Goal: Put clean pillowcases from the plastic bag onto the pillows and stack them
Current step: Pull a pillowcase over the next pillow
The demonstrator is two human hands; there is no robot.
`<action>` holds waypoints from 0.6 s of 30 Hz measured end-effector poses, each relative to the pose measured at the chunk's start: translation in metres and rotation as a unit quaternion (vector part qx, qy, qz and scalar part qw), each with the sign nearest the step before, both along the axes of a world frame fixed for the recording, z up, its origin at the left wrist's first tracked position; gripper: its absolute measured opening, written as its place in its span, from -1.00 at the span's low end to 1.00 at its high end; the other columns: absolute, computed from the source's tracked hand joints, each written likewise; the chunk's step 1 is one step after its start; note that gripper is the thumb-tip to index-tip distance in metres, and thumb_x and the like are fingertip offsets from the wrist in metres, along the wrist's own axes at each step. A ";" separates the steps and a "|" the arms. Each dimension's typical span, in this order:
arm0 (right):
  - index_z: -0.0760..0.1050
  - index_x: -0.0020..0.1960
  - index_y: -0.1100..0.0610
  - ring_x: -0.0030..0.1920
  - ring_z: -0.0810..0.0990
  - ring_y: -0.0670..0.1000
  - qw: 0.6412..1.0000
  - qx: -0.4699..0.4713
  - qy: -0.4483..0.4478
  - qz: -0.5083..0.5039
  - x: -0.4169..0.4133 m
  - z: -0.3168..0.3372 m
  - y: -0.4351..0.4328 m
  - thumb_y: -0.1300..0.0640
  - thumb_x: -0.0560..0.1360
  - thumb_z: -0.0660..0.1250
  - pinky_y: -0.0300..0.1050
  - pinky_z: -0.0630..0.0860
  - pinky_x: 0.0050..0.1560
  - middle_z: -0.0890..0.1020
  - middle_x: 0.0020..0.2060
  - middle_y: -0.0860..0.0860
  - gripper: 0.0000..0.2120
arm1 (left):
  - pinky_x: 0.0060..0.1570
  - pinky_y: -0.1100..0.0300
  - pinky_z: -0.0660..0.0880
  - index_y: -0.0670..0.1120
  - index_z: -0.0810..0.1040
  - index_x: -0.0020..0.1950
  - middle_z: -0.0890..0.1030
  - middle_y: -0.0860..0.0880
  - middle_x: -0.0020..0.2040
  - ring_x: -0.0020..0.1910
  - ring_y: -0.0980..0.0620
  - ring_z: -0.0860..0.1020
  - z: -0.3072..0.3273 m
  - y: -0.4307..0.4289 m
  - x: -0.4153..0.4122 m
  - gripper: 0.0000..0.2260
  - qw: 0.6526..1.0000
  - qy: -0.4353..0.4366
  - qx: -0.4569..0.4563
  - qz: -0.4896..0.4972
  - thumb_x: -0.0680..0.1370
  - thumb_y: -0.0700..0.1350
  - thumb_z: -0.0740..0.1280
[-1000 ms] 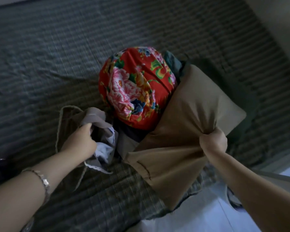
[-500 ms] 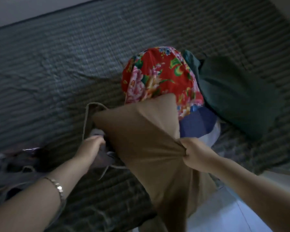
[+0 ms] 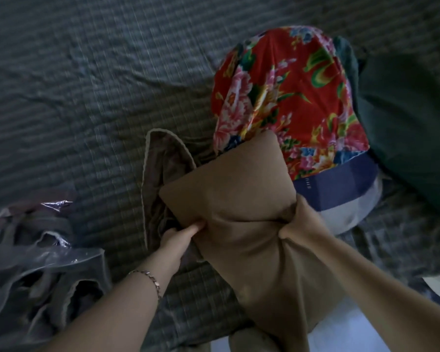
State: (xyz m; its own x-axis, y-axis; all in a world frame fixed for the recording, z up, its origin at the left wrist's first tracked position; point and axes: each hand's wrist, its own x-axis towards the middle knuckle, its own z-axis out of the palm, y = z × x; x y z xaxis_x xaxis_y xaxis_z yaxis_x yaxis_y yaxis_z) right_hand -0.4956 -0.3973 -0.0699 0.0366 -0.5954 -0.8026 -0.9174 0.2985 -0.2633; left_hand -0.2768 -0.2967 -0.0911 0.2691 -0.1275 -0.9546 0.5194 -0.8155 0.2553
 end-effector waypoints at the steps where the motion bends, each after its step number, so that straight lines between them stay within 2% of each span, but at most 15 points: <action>1: 0.00 0.49 0.16 0.31 0.37 0.13 1.000 -0.010 -0.023 0.015 0.011 0.003 0.012 0.13 0.30 0.47 -0.08 0.38 0.17 0.35 0.34 0.13 -0.08 | -0.15 0.04 0.53 -0.26 0.48 0.21 0.57 -0.13 0.07 -0.10 -0.13 0.54 0.002 -0.004 0.000 -0.42 0.999 -0.032 0.002 -0.009 0.31 -0.04 0.56; 3: -0.15 0.51 0.22 0.39 0.26 0.12 0.998 -0.031 -0.044 0.029 0.036 0.014 0.043 -0.10 0.25 0.50 -0.06 0.26 0.33 0.22 0.41 0.13 0.12 | -0.19 0.14 0.41 -0.23 0.53 0.14 0.57 -0.15 -0.02 -0.20 -0.09 0.48 0.001 -0.009 -0.002 -0.66 0.989 -0.117 0.023 -0.084 0.48 -0.05 0.41; 5: -0.35 0.48 0.26 0.46 0.09 0.15 0.997 -0.052 -0.032 0.043 0.061 0.019 0.069 -0.34 0.15 0.46 0.01 0.07 0.46 0.05 0.46 0.15 0.35 | -0.21 0.14 0.39 -0.21 0.54 0.08 0.56 -0.09 -0.14 -0.25 -0.06 0.47 0.003 -0.012 -0.005 -0.73 0.978 -0.145 0.036 -0.145 0.53 -0.02 0.34; 7: -0.47 0.42 0.32 0.47 -0.01 0.18 0.998 -0.054 0.013 0.036 0.079 0.015 0.081 -0.43 0.09 0.43 0.05 -0.06 0.47 -0.05 0.45 0.20 0.46 | -0.27 0.15 0.40 -0.20 0.55 0.01 0.56 -0.05 -0.22 -0.28 -0.05 0.49 0.008 -0.011 -0.008 -0.75 0.972 -0.149 0.033 -0.179 0.53 -0.01 0.32; 11: -0.47 0.39 0.40 0.48 -0.04 0.21 0.995 -0.067 0.072 0.009 0.096 0.003 0.077 -0.44 0.08 0.43 0.07 -0.09 0.47 -0.06 0.45 0.28 0.49 | -0.31 0.16 0.42 -0.15 0.51 -0.03 0.54 -0.07 -0.23 -0.24 -0.10 0.52 0.016 -0.011 -0.008 -0.77 0.953 -0.164 0.031 -0.252 0.51 0.02 0.32; 15: -0.43 0.41 0.39 0.47 0.03 0.20 0.991 -0.103 0.083 -0.009 0.097 -0.007 0.082 -0.35 0.16 0.47 0.03 -0.07 0.47 0.02 0.44 0.26 0.41 | -0.27 0.15 0.41 -0.09 0.41 -0.21 0.50 -0.07 -0.26 -0.24 -0.12 0.51 0.018 -0.010 -0.011 -0.78 0.939 -0.173 0.030 -0.296 0.51 0.03 0.31; 18: -0.29 0.47 0.35 0.40 0.19 0.21 0.987 -0.138 0.060 -0.057 0.093 -0.013 0.084 -0.22 0.18 0.53 0.03 0.09 0.42 0.18 0.39 0.25 0.31 | -0.32 0.16 0.37 -0.12 0.41 -0.22 0.47 -0.07 -0.31 -0.27 -0.11 0.49 0.021 -0.007 -0.016 -0.75 0.940 -0.161 0.014 -0.302 0.51 0.03 0.31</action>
